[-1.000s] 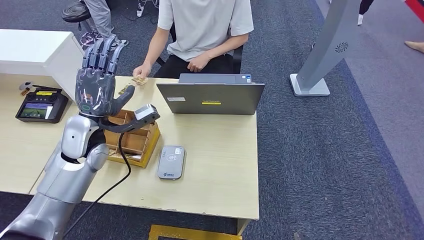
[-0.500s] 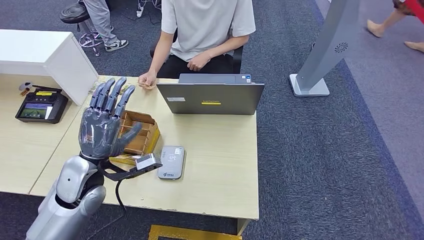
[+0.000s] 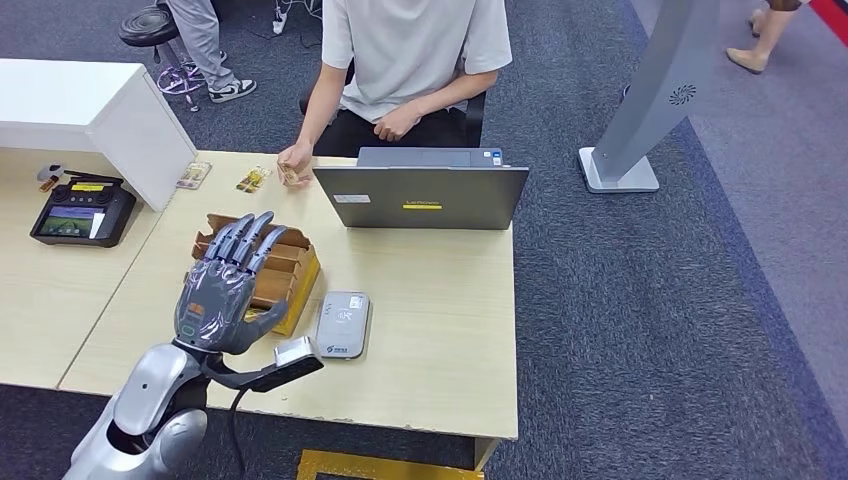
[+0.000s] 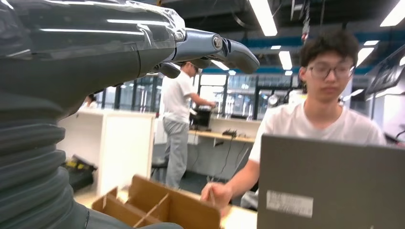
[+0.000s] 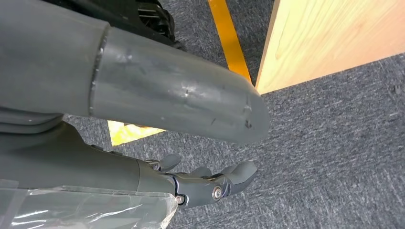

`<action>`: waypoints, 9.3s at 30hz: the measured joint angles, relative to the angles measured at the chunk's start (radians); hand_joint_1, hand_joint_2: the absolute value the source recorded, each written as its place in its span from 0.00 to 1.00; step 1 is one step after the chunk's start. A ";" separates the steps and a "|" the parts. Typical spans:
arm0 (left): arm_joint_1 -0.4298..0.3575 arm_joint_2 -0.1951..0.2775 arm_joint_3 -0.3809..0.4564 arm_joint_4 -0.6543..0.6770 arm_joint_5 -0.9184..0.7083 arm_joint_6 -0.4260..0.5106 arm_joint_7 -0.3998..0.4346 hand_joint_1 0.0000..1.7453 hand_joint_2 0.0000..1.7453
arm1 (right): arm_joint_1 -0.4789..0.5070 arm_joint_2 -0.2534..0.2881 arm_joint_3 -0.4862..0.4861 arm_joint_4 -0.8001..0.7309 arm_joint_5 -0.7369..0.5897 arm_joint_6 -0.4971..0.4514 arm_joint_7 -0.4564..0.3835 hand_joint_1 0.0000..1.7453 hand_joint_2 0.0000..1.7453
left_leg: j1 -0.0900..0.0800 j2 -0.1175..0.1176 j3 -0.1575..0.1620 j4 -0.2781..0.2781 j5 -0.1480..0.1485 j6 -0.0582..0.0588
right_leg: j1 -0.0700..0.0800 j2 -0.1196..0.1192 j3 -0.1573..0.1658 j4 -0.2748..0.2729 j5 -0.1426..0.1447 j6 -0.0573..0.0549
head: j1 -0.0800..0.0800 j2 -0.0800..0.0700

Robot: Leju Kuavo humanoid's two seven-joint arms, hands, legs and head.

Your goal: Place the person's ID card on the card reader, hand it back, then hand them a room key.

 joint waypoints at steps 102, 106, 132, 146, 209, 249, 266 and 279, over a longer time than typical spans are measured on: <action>-0.082 -0.023 0.190 0.529 -0.116 0.149 -0.046 0.00 1.00 | -0.040 -0.003 -0.029 -0.001 0.157 0.014 0.077 0.00 0.00 | 0.000 -0.001 0.000 0.000 0.001 0.000 | 0.000 -0.001 0.000 0.000 0.000 0.000 | 0.000 0.000; -0.094 -0.024 0.190 0.553 -0.117 0.152 -0.052 0.00 1.00 | -0.040 -0.003 -0.028 -0.001 0.158 0.014 0.077 0.00 0.00 | 0.000 -0.001 0.000 0.000 0.001 0.000 | 0.000 -0.001 0.000 0.000 0.000 0.000 | 0.000 0.000; -0.100 -0.026 0.190 0.595 -0.117 0.158 -0.058 0.00 1.00 | -0.041 -0.003 -0.027 -0.001 0.158 0.013 0.077 0.00 0.00 | 0.000 -0.001 0.000 0.000 0.001 0.000 | 0.000 -0.001 0.000 0.000 0.000 0.000 | 0.000 0.000; -0.097 -0.027 0.188 0.592 -0.109 0.168 -0.096 0.00 1.00 | -0.042 -0.003 -0.026 -0.001 0.154 0.016 0.076 0.00 0.00 | 0.000 -0.001 0.000 0.000 0.001 0.000 | 0.000 -0.001 0.000 0.000 0.000 0.000 | 0.000 0.000; -0.063 -0.008 0.140 0.502 -0.062 0.061 -0.111 0.00 1.00 | -0.043 -0.003 -0.025 0.000 0.141 0.017 0.077 0.00 0.00 | 0.000 -0.001 0.000 0.000 0.001 0.000 | 0.000 -0.001 0.000 0.000 0.000 0.000 | 0.000 0.000; -0.056 0.015 0.138 0.500 0.015 0.050 -0.146 1.00 1.00 | -0.043 -0.003 -0.025 0.000 0.143 0.017 0.085 0.00 0.00 | 0.000 -0.001 0.000 0.000 0.001 0.000 | 0.000 -0.001 0.000 0.000 0.000 0.000 | 0.000 0.000; -0.064 0.001 0.138 0.493 -0.016 0.161 -0.115 1.00 1.00 | -0.043 -0.003 -0.025 0.000 0.143 0.016 0.086 0.00 0.00 | 0.000 -0.001 0.000 0.000 0.001 0.000 | 0.000 -0.001 0.000 0.000 0.000 0.000 | 0.000 0.000; -0.090 0.026 0.144 0.389 0.025 0.191 -0.130 1.00 1.00 | -0.042 -0.003 -0.025 0.000 0.141 0.014 0.085 0.00 0.00 | 0.000 -0.001 0.000 0.000 0.001 0.000 | 0.000 -0.001 0.000 0.000 0.000 0.000 | 0.000 0.000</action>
